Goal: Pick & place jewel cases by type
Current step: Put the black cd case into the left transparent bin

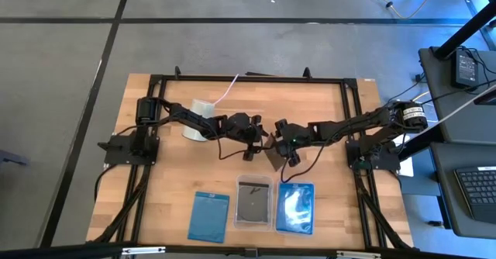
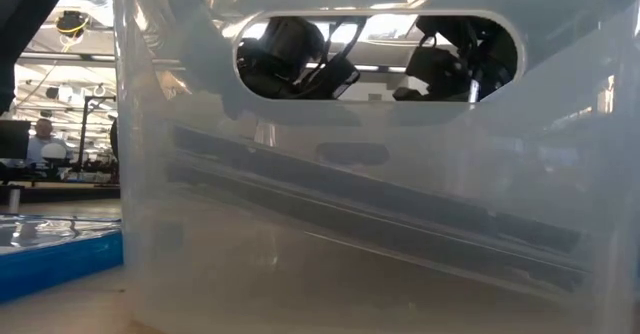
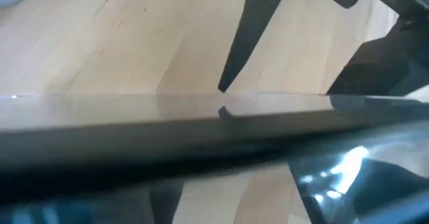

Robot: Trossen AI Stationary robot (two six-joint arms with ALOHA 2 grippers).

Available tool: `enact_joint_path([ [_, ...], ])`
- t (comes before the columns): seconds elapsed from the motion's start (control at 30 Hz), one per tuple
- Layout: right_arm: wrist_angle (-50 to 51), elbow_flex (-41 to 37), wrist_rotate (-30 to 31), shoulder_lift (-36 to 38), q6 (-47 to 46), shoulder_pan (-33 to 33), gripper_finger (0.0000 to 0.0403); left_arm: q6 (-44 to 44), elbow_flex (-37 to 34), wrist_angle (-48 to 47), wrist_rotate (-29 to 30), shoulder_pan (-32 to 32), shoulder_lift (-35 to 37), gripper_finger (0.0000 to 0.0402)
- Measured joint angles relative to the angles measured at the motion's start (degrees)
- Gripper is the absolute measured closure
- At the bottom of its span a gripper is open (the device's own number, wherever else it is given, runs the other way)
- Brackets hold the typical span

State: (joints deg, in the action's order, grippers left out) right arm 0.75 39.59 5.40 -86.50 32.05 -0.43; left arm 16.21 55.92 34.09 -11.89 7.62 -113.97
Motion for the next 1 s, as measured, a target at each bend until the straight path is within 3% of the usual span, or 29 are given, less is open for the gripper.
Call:
enact_joint_path([
  [0.17,0.52,0.0,0.01,0.0,0.0,0.0,0.0163,-0.02,0.04,-3.55,-0.91,-0.02,0.04,0.0204],
  [0.27,0.41,0.02,1.98,0.0,-0.02,-0.14,0.0163,-0.49,-0.04,-6.18,-4.56,-0.06,-0.06,0.0224],
  [0.73,1.02,0.02,3.76,0.0,-0.04,-0.09,0.0163,-2.12,-0.02,-6.93,-12.52,0.97,-0.04,0.0326],
  [1.0,2.56,0.02,6.18,0.0,-0.16,-0.1,0.0163,-3.49,-0.02,-7.06,-16.8,2.23,-0.04,0.0364],
])
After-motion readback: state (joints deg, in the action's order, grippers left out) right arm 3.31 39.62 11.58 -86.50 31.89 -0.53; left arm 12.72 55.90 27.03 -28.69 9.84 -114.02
